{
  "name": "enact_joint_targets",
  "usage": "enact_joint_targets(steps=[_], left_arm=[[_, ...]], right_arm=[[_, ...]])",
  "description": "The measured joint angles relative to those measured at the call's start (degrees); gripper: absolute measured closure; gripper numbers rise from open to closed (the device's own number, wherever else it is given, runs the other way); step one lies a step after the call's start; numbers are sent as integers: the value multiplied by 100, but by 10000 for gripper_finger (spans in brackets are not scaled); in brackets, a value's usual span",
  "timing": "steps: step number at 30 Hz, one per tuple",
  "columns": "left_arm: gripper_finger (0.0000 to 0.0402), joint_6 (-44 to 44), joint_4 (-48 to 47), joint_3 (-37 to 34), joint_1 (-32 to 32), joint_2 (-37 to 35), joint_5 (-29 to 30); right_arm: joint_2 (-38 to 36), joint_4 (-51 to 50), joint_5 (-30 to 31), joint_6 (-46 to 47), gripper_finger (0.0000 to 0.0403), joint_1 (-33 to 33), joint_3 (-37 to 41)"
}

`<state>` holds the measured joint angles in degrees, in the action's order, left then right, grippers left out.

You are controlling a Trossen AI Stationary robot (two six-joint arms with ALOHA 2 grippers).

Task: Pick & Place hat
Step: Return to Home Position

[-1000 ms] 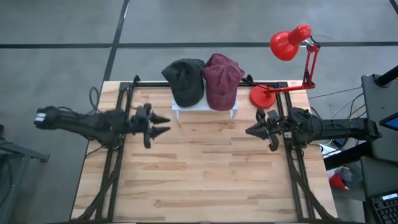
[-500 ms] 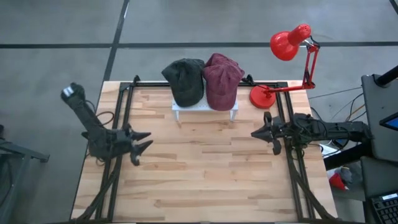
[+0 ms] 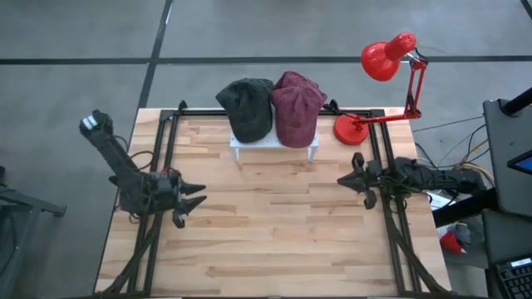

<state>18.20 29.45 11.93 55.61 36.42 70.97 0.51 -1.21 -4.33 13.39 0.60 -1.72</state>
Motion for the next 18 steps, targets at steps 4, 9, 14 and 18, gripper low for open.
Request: enact_joint_targets(steps=[4, 9, 14, 18], left_arm=[[221, -139, 108, 75, -1018, 275, -1483], [219, -224, 626, 26, -2555, 575, -3975], [220, -567, 1470, -316, -3349, 355, -5519], [220, -116, 1576, -941, -3399, -324, -5592]], right_arm=[[138, -40, -1, 404, 374, 2, 12], [301, -35, -3, 608, 374, 2, 12], [393, -31, -3, 596, 374, 2, 12], [443, -31, -5, 593, 374, 2, 12]])
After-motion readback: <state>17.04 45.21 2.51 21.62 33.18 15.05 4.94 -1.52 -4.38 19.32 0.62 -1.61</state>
